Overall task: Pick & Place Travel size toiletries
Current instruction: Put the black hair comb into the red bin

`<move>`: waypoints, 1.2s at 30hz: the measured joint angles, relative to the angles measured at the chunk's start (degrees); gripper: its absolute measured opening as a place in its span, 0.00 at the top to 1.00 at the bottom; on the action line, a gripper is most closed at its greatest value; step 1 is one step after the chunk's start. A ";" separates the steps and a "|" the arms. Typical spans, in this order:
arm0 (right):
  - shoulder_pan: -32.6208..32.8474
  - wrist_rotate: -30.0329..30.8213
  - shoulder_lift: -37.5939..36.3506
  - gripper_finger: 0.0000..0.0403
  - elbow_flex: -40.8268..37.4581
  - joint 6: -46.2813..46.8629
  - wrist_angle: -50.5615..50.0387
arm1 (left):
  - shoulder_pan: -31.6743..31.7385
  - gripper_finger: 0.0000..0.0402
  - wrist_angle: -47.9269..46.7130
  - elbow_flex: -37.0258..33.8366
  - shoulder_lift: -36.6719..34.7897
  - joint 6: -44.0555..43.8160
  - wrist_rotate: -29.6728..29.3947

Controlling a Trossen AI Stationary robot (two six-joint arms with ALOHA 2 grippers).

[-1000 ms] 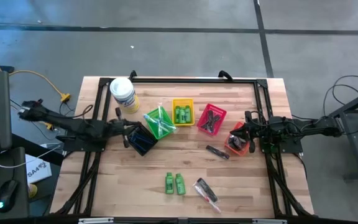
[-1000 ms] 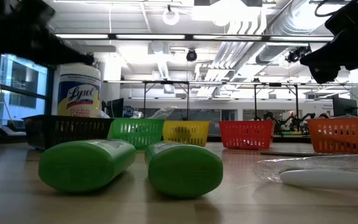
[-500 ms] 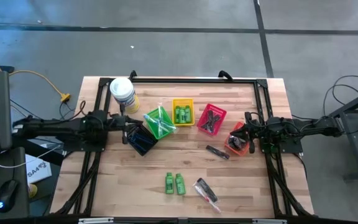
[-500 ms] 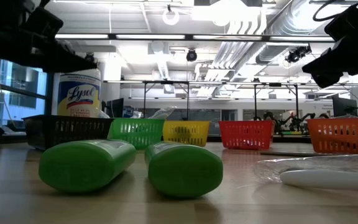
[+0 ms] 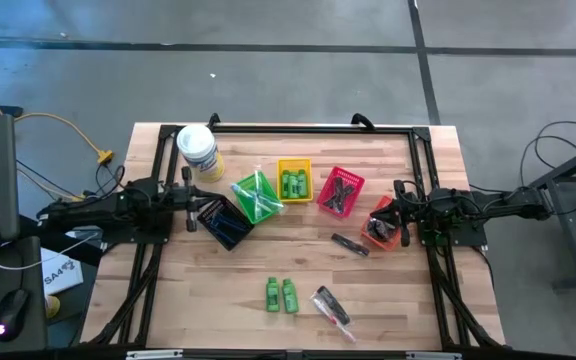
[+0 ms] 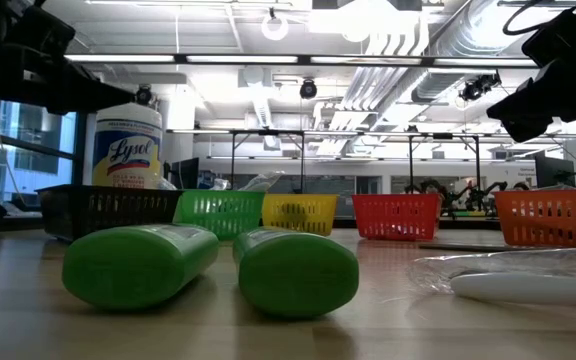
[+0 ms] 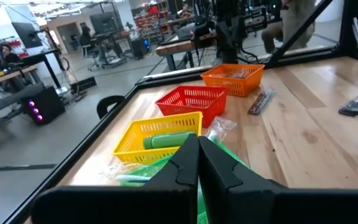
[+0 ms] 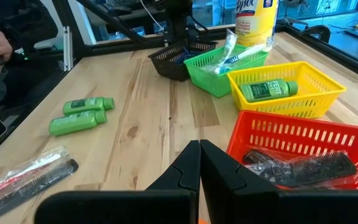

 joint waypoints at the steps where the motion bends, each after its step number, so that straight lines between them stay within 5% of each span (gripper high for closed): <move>1: -0.01 0.07 0.00 0.99 0.00 0.01 0.04 | 0.00 1.00 0.01 0.01 0.27 -0.26 0.01; 11: 0.00 0.06 0.00 0.99 0.00 1.51 -0.09 | 0.00 1.00 0.31 -0.07 0.29 0.73 6.78; 24: 0.00 0.18 0.18 0.99 0.00 2.66 -0.09 | 0.00 1.00 0.24 -0.07 0.29 -0.86 6.83; 36: -0.13 5.75 12.73 0.99 0.00 2.38 7.49 | 0.00 1.00 3.50 -0.02 0.27 -1.46 6.39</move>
